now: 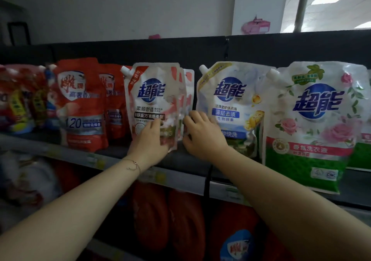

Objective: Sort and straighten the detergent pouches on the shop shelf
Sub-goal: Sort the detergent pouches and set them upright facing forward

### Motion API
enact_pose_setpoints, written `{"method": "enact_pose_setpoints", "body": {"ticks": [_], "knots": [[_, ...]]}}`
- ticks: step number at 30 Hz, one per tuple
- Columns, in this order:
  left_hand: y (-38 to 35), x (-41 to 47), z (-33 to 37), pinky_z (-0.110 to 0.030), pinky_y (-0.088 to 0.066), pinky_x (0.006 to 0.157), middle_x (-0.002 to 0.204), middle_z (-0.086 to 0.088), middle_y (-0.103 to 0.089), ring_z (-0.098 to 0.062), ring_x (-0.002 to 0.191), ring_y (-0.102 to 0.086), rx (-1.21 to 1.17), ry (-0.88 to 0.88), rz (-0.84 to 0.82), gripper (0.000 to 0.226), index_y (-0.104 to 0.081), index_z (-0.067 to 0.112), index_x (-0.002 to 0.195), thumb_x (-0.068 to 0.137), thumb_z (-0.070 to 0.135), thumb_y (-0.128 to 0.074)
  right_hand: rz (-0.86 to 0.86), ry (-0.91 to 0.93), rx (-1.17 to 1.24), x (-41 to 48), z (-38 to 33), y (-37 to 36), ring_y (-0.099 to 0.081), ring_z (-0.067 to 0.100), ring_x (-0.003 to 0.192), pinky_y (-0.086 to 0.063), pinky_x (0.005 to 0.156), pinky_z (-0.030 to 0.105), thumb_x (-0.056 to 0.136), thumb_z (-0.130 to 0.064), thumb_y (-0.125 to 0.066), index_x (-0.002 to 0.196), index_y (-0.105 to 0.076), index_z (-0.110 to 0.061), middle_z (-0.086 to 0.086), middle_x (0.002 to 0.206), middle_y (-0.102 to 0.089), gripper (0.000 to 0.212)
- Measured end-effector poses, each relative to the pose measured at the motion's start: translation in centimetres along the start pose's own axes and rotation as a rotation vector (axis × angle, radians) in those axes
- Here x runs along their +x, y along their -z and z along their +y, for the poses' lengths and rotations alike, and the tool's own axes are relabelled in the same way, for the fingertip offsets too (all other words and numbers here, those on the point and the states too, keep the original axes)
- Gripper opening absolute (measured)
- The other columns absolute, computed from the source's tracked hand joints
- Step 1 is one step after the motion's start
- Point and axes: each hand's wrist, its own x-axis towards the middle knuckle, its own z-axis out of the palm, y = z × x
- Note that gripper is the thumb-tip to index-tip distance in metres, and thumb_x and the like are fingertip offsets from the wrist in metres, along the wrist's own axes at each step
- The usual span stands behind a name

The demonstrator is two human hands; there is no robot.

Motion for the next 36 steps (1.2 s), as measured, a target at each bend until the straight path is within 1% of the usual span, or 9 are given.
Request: {"method": "enact_pose_setpoints", "body": {"ticks": [4, 10, 15, 18, 23, 25, 28, 32, 36], "knots": [[1.9, -1.0, -4.2, -0.043, -0.048, 0.087, 0.125, -0.006, -0.045, -0.03, 0.112, -0.052, 0.074, 0.127, -0.051, 0.048, -0.04, 0.017, 0.124, 0.084, 0.03, -0.064, -0.055, -0.024, 0.092, 1.4, -2.4, -1.5, -0.048, 0.03, 0.107, -0.042, 0.083, 0.041, 0.088, -0.033, -0.053, 0.117, -0.052, -0.011, 0.009, 0.118, -0.049, 0.036], [2.9, 0.3, -8.1, -0.04, -0.046, 0.093, 0.125, -0.011, -0.046, -0.029, 0.106, -0.054, -0.061, 0.214, -0.079, 0.052, -0.041, 0.013, 0.122, 0.083, 0.031, -0.071, -0.176, -0.22, 0.143, 4.2, -3.7, -2.6, -0.057, 0.028, 0.096, -0.048, 0.073, 0.036, 0.091, -0.045, -0.051, 0.113, -0.051, -0.012, 0.008, 0.113, -0.053, 0.04], [2.5, 3.2, -9.8, -0.036, -0.033, 0.109, 0.148, -0.012, -0.033, -0.028, 0.133, -0.038, -0.22, 0.268, -0.085, 0.093, -0.022, 0.007, 0.143, 0.075, 0.037, -0.079, -0.116, -0.593, 0.532, 6.7, -4.6, -4.0, -0.062, 0.031, 0.091, -0.055, 0.077, 0.045, 0.082, -0.044, -0.063, 0.128, -0.028, -0.007, 0.006, 0.101, -0.054, 0.069], [1.6, 4.6, -10.8, -0.036, -0.024, 0.114, 0.155, -0.01, -0.023, -0.026, 0.141, -0.026, -0.354, 0.283, -0.105, 0.115, -0.004, 0.008, 0.15, 0.07, 0.036, -0.082, -0.027, -0.68, 0.734, 7.7, -5.4, -5.2, -0.064, 0.028, 0.088, -0.057, 0.076, 0.046, 0.078, -0.033, -0.073, 0.121, -0.022, -0.014, 0.007, 0.101, -0.057, 0.07], [0.1, 6.3, -12.3, -0.037, -0.018, 0.116, 0.16, -0.006, -0.007, -0.023, 0.145, -0.014, -0.477, 0.276, -0.176, 0.141, 0.025, 0.017, 0.147, 0.063, 0.031, -0.087, 0.108, -0.788, 0.939, 7.7, -5.8, -6.0, -0.055, 0.016, 0.092, -0.049, 0.06, 0.018, 0.074, -0.024, -0.083, 0.111, -0.021, -0.017, -0.001, 0.102, -0.046, 0.072], [-0.2, 7.1, -12.5, -0.038, -0.019, 0.117, 0.159, -0.005, -0.008, -0.023, 0.145, -0.014, -0.52, 0.272, -0.205, 0.145, 0.027, 0.018, 0.146, 0.06, 0.03, -0.089, 0.141, -0.847, 0.99, 7.8, -6.1, -6.1, -0.056, 0.02, 0.105, -0.049, 0.071, 0.023, 0.073, -0.02, -0.083, 0.12, -0.021, -0.018, 0.002, 0.112, -0.047, 0.078], [-0.5, 8.0, -13.0, -0.039, -0.023, 0.116, 0.159, -0.004, -0.012, -0.023, 0.143, -0.019, -0.581, 0.249, -0.29, 0.143, 0.022, 0.018, 0.148, 0.059, 0.028, -0.09, 0.166, -0.923, 1.042, 8.2, -6.5, -6.3, -0.052, 0.029, 0.122, -0.051, 0.093, 0.043, 0.072, -0.014, -0.082, 0.144, -0.011, -0.022, 0.009, 0.136, -0.046, 0.102], [-1.1, 8.9, -13.6, -0.038, -0.025, 0.116, 0.157, -0.003, -0.015, -0.023, 0.141, -0.023, -0.623, 0.208, -0.306, 0.138, 0.018, 0.018, 0.148, 0.061, 0.026, -0.089, 0.158, -0.933, 1.041, 8.8, -6.9, -6.8, -0.058, 0.028, 0.115, -0.056, 0.083, 0.042, 0.078, -0.014, -0.077, 0.133, -0.029, -0.018, 0.007, 0.128, -0.052, 0.073], [-1.3, 9.3, -14.0, -0.035, -0.024, 0.115, 0.155, -0.003, -0.017, -0.02, 0.14, -0.023, -0.653, 0.184, -0.311, 0.131, 0.013, 0.014, 0.147, 0.064, 0.02, -0.088, 0.199, -0.997, 1.003, 9.5, -7.4, -7.7, -0.061, 0.027, 0.11, -0.057, 0.081, 0.041, 0.079, -0.015, -0.075, 0.129, -0.031, -0.018, 0.007, 0.125, -0.055, 0.067]]}}
